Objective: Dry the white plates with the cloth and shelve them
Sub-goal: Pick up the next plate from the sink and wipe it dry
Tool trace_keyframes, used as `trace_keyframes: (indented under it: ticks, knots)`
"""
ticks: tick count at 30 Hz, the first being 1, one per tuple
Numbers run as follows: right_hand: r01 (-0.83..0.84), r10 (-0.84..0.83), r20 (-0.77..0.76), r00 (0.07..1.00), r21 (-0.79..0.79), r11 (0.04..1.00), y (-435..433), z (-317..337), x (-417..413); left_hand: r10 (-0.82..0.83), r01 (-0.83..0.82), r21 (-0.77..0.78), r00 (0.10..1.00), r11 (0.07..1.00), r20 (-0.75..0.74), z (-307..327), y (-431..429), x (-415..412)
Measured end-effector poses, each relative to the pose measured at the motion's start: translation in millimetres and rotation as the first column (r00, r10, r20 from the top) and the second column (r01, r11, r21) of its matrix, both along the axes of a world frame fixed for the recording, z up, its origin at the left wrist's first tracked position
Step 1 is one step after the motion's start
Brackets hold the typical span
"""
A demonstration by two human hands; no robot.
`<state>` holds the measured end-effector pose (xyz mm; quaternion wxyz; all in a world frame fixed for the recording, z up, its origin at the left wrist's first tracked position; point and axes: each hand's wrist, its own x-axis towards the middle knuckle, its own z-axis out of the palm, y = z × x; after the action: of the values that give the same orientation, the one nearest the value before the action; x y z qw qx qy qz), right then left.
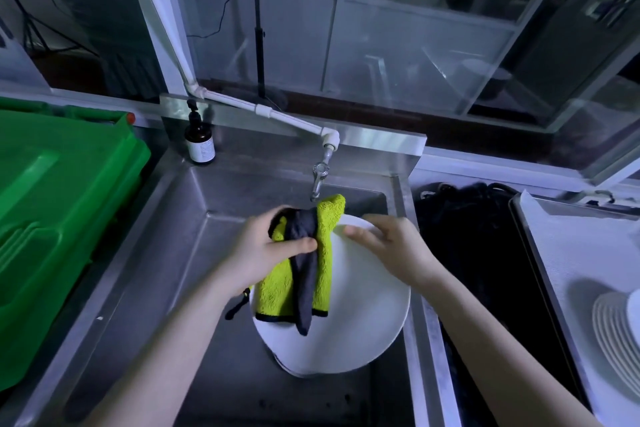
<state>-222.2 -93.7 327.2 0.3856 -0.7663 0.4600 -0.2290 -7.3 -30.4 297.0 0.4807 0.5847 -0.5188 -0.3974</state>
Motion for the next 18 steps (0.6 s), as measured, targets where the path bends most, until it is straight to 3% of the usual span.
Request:
trace_keyframes:
  ticks: [2,4,7,9,11,13,16,18]
  knots:
    - [0.045,-0.043,0.027,0.999,-0.062,0.997,1.9,-3.8,-1.7,0.020,-0.015,0.042,0.994,0.999,-0.106,-7.2,1.1,-3.1]
    - [0.141,-0.137,0.068,0.988,-0.058,0.988,0.8,-7.3,-7.7,0.142,-0.132,0.066,0.973,0.989,-0.182,-17.2,6.4,-10.4]
    - [0.367,-0.396,0.229,0.889,0.157,0.917,3.7,-17.1,-15.9,0.381,-0.341,0.171,0.850,0.924,-0.362,-26.5,15.9,-26.0]
    - [0.443,-0.513,0.281,0.811,0.277,0.852,9.1,-24.1,-16.0,0.431,-0.365,0.235,0.812,0.901,-0.392,-24.8,13.7,-25.7]
    - [0.438,-0.503,0.257,0.825,0.271,0.857,13.8,-27.4,-15.7,0.357,-0.299,0.222,0.887,0.928,-0.295,-21.2,4.6,-13.6]
    - [0.330,-0.368,0.185,0.911,0.209,0.921,14.5,-22.2,-12.7,0.141,-0.125,0.137,0.984,0.983,-0.110,-10.9,-3.9,-0.6]
    - [0.072,-0.073,0.027,0.997,0.038,0.997,17.3,-11.5,0.3,-0.181,0.161,0.136,0.972,0.978,0.153,4.9,-13.1,1.5]
    - [0.065,-0.064,0.014,0.998,-0.013,0.998,16.1,-6.8,4.1,-0.179,0.163,0.127,0.976,0.979,0.126,5.0,-14.4,-0.7]
